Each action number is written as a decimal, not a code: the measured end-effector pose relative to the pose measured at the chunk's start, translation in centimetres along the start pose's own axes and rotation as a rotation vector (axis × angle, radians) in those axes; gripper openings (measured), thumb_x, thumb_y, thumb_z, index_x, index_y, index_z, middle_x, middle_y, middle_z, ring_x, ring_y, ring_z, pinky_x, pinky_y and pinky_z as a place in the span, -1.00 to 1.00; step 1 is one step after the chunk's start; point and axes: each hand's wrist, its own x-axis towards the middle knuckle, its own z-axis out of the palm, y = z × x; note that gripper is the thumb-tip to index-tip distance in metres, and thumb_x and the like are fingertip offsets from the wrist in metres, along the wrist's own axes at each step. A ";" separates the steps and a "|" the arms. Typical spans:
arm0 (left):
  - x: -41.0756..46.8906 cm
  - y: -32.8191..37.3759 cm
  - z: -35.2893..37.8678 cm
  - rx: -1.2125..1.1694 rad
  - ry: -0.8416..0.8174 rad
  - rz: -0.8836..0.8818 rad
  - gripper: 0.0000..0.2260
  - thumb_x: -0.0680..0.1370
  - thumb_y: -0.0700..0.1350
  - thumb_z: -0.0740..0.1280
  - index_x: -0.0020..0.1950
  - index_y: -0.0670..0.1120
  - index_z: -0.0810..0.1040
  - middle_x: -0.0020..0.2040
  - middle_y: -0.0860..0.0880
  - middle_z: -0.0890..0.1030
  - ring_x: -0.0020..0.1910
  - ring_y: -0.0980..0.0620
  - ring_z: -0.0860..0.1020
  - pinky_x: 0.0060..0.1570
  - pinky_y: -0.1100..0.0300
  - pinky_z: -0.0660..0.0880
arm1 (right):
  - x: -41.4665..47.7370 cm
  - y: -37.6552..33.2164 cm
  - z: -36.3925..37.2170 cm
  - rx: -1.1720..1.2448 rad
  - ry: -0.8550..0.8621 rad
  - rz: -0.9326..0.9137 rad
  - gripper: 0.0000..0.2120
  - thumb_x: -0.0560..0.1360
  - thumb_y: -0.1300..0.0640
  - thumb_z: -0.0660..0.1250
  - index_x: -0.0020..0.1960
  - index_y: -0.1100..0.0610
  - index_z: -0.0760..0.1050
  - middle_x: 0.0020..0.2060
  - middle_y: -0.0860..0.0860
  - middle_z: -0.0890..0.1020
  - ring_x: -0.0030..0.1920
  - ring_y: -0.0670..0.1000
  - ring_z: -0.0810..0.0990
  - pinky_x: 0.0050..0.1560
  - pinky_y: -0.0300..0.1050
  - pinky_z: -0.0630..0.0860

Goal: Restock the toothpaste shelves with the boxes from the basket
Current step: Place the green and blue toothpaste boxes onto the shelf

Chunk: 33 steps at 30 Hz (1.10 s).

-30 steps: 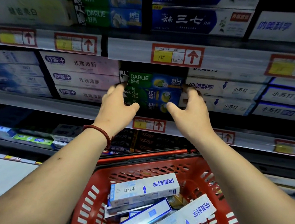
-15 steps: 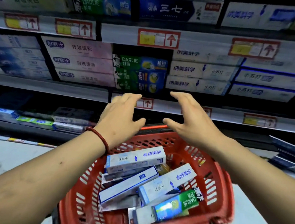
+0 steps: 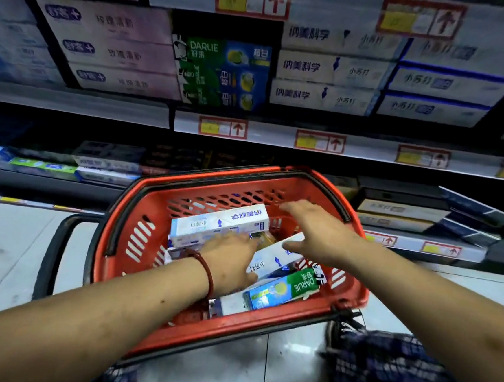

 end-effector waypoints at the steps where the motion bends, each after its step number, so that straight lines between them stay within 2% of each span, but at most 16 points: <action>1: -0.1 0.4 1.0 0.010 -0.079 0.017 -0.49 0.55 0.17 0.34 0.43 -0.01 0.41 0.34 -0.10 0.52 0.31 -0.18 0.49 0.27 -0.03 0.47 | -0.1 0.4 0.9 -0.049 -0.095 0.009 -0.34 0.47 -0.04 0.47 0.49 0.05 0.33 0.35 0.08 0.47 0.35 0.13 0.48 0.35 0.01 0.42; 4: -0.2 0.7 2.9 -0.014 -0.256 0.035 -0.54 0.57 0.17 0.31 0.37 -0.05 0.47 0.30 -0.14 0.54 0.29 -0.21 0.52 0.28 -0.04 0.48 | -0.8 1.1 3.4 -0.115 -0.357 0.045 -0.38 0.47 0.01 0.48 0.47 0.05 0.36 0.36 0.07 0.50 0.34 0.11 0.50 0.29 -0.07 0.45; 7: 0.0 0.3 3.6 -0.120 -0.323 0.015 -0.59 0.58 0.14 0.31 0.34 -0.06 0.51 0.27 -0.16 0.57 0.28 -0.19 0.52 0.26 0.00 0.50 | -0.8 1.4 5.5 -0.147 -0.481 0.039 -0.40 0.45 -0.01 0.49 0.45 -0.02 0.40 0.34 0.05 0.56 0.30 0.10 0.53 0.27 -0.08 0.48; 10: 0.3 0.2 4.1 -0.141 -0.313 0.004 -0.59 0.56 0.16 0.35 0.30 -0.07 0.54 0.23 -0.15 0.56 0.23 -0.18 0.54 0.23 -0.01 0.51 | -0.1 1.1 6.7 -0.158 -0.523 0.011 -0.45 0.44 -0.02 0.49 0.40 -0.05 0.46 0.30 0.03 0.58 0.28 0.09 0.53 0.25 -0.09 0.47; 14: 0.9 0.5 4.9 -0.103 -0.317 -0.004 -0.53 0.54 0.23 0.34 0.29 -0.07 0.54 0.22 -0.14 0.51 0.16 -0.20 0.57 0.18 -0.07 0.54 | 0.7 0.3 7.3 -0.216 -0.581 -0.050 -0.46 0.47 0.00 0.46 0.43 -0.03 0.44 0.32 0.05 0.55 0.30 0.12 0.51 0.22 -0.07 0.45; 21: 1.9 0.7 4.8 -0.114 -0.306 -0.013 -0.52 0.50 0.22 0.37 0.25 -0.09 0.54 0.20 -0.13 0.51 0.15 -0.16 0.55 0.09 0.04 0.53 | 1.6 0.2 8.1 -0.307 -0.608 -0.146 -0.46 0.46 -0.03 0.47 0.40 -0.04 0.43 0.28 0.02 0.57 0.27 0.13 0.54 0.18 -0.02 0.47; 24: 2.5 0.6 4.2 -0.217 -0.287 -0.072 -0.56 0.50 0.13 0.42 0.24 -0.11 0.49 0.22 -0.14 0.52 0.15 -0.14 0.54 0.01 0.12 0.47 | 1.8 0.4 7.5 -0.264 -0.568 -0.115 -0.47 0.45 -0.07 0.48 0.36 0.00 0.45 0.25 0.02 0.56 0.24 0.12 0.55 0.06 -0.07 0.44; 27: 3.5 -0.2 2.3 -0.434 -0.186 -0.139 -0.64 0.51 0.01 0.45 0.23 -0.10 0.50 0.16 -0.11 0.60 0.05 -0.07 0.56 -0.12 0.19 0.40 | 2.0 0.9 6.5 -0.098 -0.452 -0.030 -0.64 0.42 -0.16 0.47 0.10 -0.02 0.47 0.01 0.00 0.59 0.01 0.11 0.56 -0.08 -0.08 0.44; 29: 4.1 -1.1 0.7 -0.605 -0.054 -0.185 -0.66 0.51 -0.02 0.47 0.22 -0.05 0.49 0.09 -0.07 0.64 -0.04 -0.02 0.58 -0.18 0.19 0.44 | 2.0 1.0 5.5 0.062 -0.359 0.027 -0.65 0.42 -0.19 0.47 0.01 -0.03 0.43 -0.12 -0.03 0.58 -0.10 0.08 0.55 -0.16 -0.08 0.42; 31: 4.6 -1.7 -0.5 -0.822 0.096 -0.236 -0.61 0.49 -0.03 0.51 0.24 -0.03 0.46 0.01 -0.05 0.67 -0.12 -0.02 0.61 -0.14 0.14 0.55 | 2.2 0.8 4.7 0.246 -0.241 0.114 -0.65 0.41 -0.20 0.49 0.02 -0.02 0.47 -0.16 -0.05 0.61 -0.14 0.05 0.58 -0.20 -0.07 0.45; 33: 4.9 -2.0 -1.5 -1.067 0.208 -0.260 -0.56 0.46 -0.09 0.55 0.25 -0.07 0.44 -0.13 -0.08 0.67 -0.20 -0.08 0.62 -0.13 -0.01 0.60 | 2.5 0.2 3.9 0.409 -0.109 0.176 -0.65 0.41 -0.17 0.51 0.05 0.01 0.54 -0.14 -0.03 0.66 -0.15 0.01 0.60 -0.12 -0.07 0.51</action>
